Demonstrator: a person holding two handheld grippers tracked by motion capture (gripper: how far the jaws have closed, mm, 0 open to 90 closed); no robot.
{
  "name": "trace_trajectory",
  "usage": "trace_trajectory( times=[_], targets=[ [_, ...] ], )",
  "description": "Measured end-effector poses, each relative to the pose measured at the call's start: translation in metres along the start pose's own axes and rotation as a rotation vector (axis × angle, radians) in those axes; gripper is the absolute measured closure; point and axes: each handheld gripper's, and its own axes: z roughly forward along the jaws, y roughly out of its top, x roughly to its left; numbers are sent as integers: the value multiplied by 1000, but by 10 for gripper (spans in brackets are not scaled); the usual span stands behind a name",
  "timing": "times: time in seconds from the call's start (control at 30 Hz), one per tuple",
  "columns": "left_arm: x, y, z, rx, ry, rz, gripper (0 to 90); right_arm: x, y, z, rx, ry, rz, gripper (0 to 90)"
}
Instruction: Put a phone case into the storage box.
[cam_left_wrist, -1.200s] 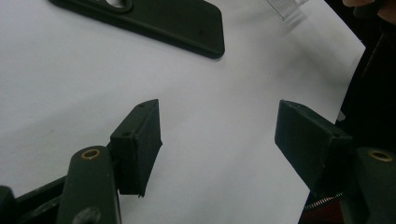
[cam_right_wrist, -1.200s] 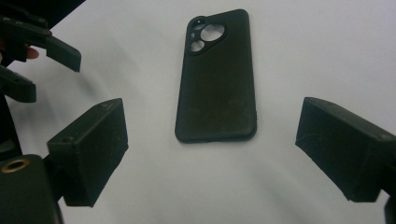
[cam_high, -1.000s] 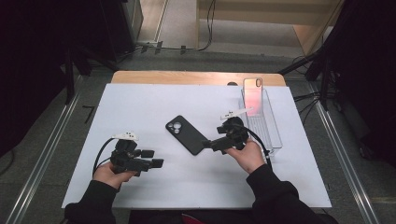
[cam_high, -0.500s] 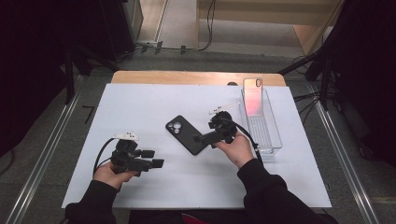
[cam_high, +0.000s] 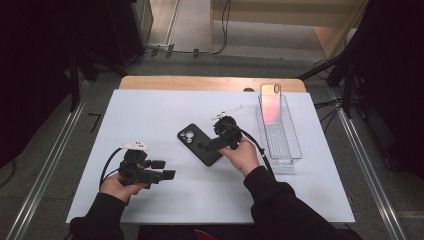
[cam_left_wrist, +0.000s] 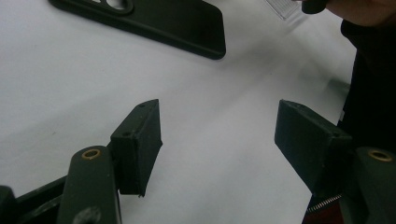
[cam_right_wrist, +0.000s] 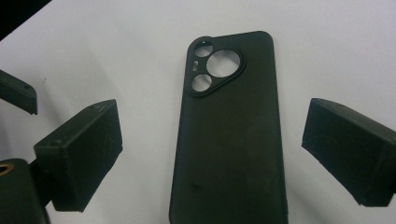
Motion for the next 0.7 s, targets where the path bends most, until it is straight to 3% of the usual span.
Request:
trace_trajectory(
  times=[0.23,0.4,0.7],
  targets=[
    [0,0,0,-2,1,5,314,-2,4,8,-6,-19,-20,34],
    [0,0,0,-1,2,3,314,-3,5,17,-7,3,-25,33],
    [0,0,0,-3,1,4,314,-5,3,30,20,-2,-37,34]
  ],
)
